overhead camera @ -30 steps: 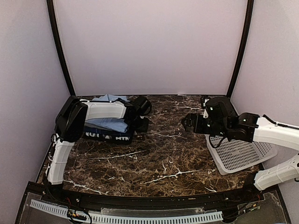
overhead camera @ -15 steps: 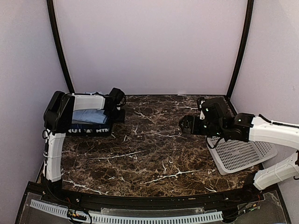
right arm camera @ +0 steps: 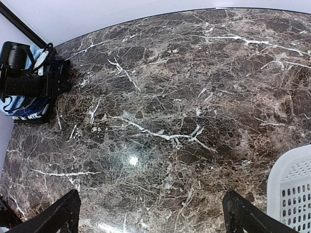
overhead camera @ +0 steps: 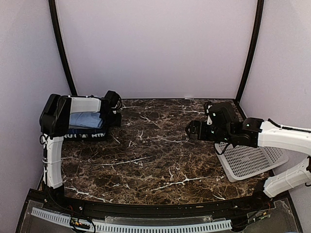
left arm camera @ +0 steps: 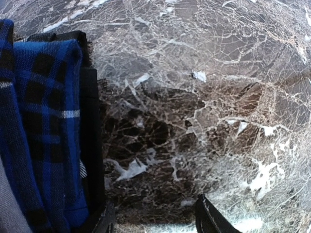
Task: Fold and stack the long sleeve shirts
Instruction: Move the square-folded shirt to the corner of the board.
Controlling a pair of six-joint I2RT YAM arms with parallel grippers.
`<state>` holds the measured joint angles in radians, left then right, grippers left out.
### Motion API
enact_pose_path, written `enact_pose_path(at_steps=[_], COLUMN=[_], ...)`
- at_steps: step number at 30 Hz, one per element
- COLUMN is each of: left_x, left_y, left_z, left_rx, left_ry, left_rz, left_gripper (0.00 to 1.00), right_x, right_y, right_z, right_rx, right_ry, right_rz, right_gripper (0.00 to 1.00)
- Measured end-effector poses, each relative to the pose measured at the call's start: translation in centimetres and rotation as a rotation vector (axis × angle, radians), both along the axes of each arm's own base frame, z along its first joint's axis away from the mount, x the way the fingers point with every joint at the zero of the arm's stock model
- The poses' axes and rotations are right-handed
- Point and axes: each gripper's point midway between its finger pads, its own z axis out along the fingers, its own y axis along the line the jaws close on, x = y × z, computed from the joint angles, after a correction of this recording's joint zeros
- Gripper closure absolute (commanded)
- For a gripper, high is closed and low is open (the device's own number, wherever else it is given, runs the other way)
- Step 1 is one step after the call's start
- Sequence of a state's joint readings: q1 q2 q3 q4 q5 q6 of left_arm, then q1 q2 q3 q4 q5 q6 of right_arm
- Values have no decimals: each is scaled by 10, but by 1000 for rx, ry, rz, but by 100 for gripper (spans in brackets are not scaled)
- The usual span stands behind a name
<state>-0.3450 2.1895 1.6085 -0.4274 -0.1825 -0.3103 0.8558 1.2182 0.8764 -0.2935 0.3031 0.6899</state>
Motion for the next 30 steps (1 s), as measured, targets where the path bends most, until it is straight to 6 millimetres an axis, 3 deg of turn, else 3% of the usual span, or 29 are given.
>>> enact_pose_path(at_steps=[8, 14, 21, 24, 27, 30], left_x=[-17, -26, -52, -64, -78, -96], left_y=[-9, -44, -97, -108, -112, -114], left_z=[16, 61, 117, 136, 152, 170], left_rx=[-11, -50, -135, -187, -251, -321], left_ry=[26, -49, -141, -170, -197, -228], left_rz=[-51, -145, -270, -303, -330, -353], left_gripper=[43, 43, 38, 33, 20, 19], right_x=[1, 1, 3, 5, 7, 9], right_y=[0, -1, -1, 0, 1, 2], right_z=[-3, -3, 2, 7, 13, 19], right_rx=[-7, -13, -13, -11, -8, -6], right_ry=[6, 4, -8, -19, -33, -50], right_rz=[-2, -7, -8, -6, -3, 0], right_gripper=[1, 1, 1, 1, 1, 1])
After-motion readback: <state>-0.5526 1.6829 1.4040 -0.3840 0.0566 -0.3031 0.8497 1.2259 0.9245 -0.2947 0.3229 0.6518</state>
